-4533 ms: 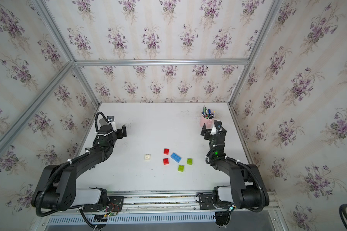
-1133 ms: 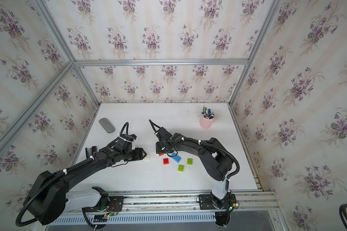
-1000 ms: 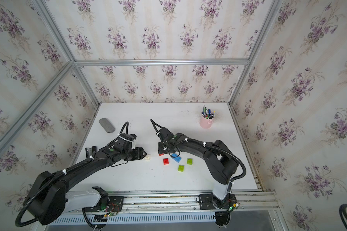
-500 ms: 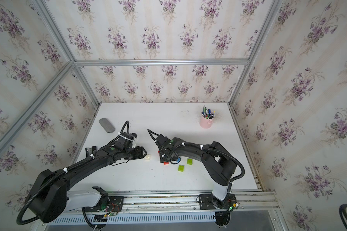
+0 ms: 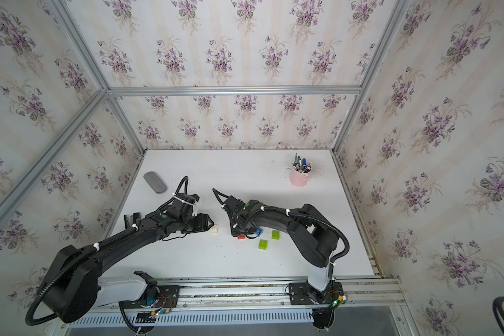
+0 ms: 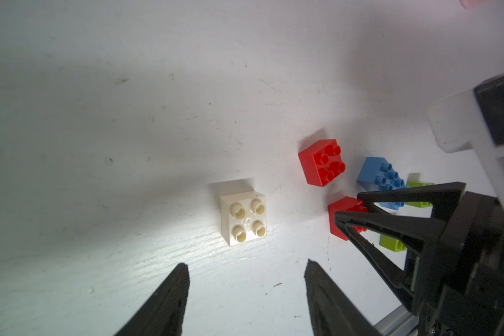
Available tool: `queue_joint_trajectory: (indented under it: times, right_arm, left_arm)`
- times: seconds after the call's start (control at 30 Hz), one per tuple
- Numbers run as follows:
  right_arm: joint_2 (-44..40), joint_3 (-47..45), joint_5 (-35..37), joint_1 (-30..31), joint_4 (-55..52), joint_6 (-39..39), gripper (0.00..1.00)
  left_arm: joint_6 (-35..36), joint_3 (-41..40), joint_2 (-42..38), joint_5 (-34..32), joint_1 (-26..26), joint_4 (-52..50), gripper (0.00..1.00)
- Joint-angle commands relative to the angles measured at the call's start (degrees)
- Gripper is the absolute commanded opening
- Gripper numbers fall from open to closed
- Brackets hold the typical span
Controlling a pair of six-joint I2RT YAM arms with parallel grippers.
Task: Assemble the letter y with lego
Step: Pick up the lego brick from the center of the board.
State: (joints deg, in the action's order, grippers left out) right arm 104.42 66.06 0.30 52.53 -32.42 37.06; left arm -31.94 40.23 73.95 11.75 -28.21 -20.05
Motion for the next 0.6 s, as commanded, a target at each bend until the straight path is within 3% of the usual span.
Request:
queue_joint_trajectory:
  times: [0.0, 0.27, 0.57]
  right_arm:
    - [0.30, 0.12, -0.12, 0.05, -0.98, 0.43, 0.40]
    - [1.23, 1.26, -0.23, 0.11, -1.56, -1.07, 0.32]
    - [-0.62, 4.84, 1.22, -0.56, -3.22, -5.72, 0.30]
  left_arm:
    - [0.04, -0.05, 0.29, -0.09, 0.02, 0.28, 0.66]
    - [-0.05, -0.07, 0.28, -0.07, 0.07, 0.49, 0.66]
    - [0.43, 1.24, 1.50, 0.62, 0.03, 0.72, 0.66]
